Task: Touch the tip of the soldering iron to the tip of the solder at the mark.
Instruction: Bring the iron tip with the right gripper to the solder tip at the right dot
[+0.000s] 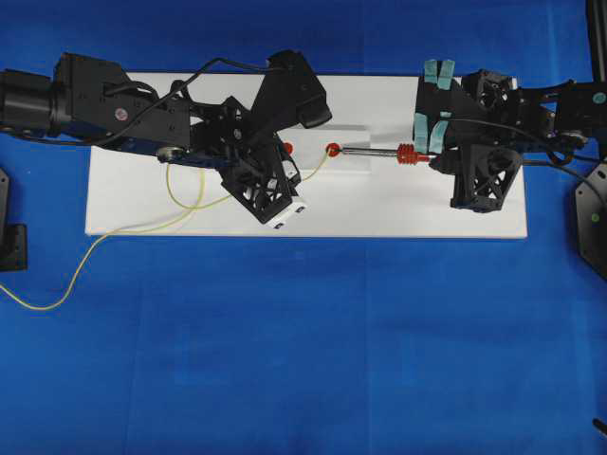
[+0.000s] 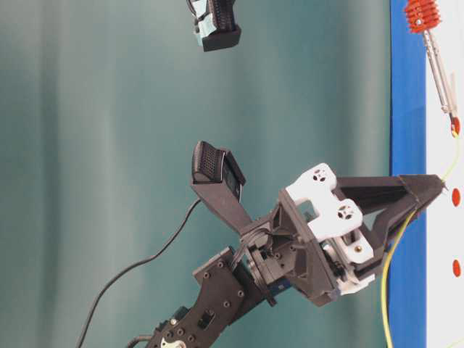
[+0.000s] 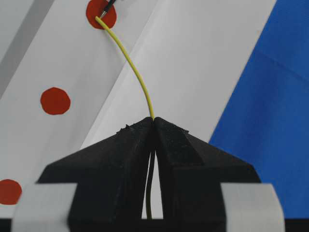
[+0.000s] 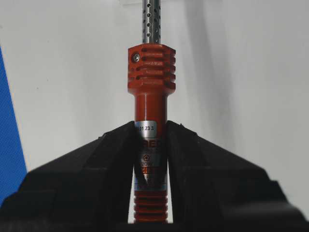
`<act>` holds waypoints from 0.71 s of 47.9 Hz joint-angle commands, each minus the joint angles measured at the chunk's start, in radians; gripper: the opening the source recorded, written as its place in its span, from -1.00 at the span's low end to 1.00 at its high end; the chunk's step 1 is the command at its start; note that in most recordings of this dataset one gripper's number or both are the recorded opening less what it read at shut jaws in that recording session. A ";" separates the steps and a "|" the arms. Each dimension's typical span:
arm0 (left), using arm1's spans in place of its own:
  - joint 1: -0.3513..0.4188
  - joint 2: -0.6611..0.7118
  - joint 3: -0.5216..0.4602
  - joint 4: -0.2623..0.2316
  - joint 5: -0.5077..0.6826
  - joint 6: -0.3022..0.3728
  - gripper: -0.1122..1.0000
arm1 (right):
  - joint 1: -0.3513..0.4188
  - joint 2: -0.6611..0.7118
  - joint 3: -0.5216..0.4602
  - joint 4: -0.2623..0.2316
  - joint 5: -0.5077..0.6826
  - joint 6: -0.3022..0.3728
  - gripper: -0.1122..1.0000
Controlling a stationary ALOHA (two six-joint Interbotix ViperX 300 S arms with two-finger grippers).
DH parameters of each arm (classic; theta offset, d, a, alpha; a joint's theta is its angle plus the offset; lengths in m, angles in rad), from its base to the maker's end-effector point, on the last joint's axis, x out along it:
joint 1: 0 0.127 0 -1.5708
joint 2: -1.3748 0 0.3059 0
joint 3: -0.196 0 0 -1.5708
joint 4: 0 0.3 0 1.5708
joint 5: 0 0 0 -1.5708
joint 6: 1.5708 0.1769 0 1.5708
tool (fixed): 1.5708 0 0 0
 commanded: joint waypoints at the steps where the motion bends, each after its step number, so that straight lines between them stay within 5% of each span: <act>1: -0.003 -0.020 -0.021 0.003 -0.003 0.000 -0.74 | -0.002 -0.006 -0.026 -0.002 -0.005 0.002 -0.68; 34: -0.003 -0.021 -0.020 0.003 -0.005 -0.002 -0.74 | 0.000 -0.006 -0.026 -0.002 -0.005 0.000 -0.68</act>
